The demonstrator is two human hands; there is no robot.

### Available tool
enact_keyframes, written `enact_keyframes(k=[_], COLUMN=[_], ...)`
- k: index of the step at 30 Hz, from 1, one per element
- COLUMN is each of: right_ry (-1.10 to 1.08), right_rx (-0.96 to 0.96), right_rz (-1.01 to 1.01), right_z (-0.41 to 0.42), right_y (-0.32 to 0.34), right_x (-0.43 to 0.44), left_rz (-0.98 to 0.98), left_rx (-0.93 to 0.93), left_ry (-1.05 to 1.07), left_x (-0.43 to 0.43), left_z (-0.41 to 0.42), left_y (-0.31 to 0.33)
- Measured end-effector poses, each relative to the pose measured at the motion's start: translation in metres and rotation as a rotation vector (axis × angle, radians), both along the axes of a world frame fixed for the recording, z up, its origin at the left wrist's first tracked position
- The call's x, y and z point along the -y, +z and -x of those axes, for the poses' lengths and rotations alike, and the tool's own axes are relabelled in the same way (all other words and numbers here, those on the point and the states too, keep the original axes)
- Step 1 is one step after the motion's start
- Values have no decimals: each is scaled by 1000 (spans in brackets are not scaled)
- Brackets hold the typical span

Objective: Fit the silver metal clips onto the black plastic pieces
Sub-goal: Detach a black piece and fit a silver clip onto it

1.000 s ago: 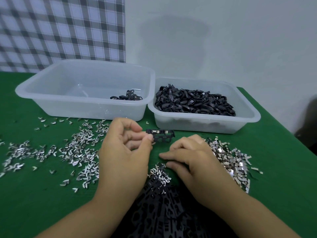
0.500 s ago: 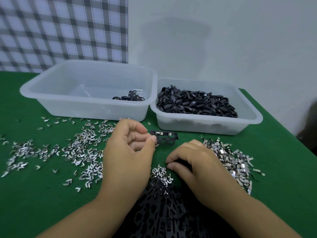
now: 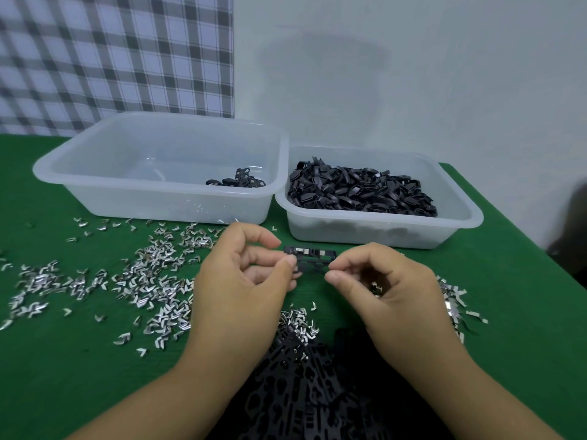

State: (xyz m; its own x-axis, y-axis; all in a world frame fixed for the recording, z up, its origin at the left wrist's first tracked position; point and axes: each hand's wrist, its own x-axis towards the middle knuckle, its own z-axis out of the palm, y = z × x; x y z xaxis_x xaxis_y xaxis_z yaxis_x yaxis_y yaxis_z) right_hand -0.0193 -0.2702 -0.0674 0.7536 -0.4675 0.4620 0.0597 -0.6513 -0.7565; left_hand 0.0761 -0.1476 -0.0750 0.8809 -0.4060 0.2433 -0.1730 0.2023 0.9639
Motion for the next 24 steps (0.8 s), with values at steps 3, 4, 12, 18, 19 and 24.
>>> enact_keyframes(k=[3,4,12,18,19,24], right_ry=[-6,1,-38,-49,-53,-99], right_rx=[38,61,143,159,164,195], right_rz=[2,3,20,122,140,202], right_z=[0,1,3,3,3,4], right_y=[1,1,2,5,5,6], right_x=[0,-1,-1,-2,-2,-2], left_rz=[6,3,-42,-55,-59,-68], left_rx=[0,0,19,14,12,14], left_ry=[-19,-22,-37,-42,-47,-80], left_x=[0,0,0,-1,0,0], left_z=[0,0,-1,0,1,4], left_y=[0,0,-1,0,0,2])
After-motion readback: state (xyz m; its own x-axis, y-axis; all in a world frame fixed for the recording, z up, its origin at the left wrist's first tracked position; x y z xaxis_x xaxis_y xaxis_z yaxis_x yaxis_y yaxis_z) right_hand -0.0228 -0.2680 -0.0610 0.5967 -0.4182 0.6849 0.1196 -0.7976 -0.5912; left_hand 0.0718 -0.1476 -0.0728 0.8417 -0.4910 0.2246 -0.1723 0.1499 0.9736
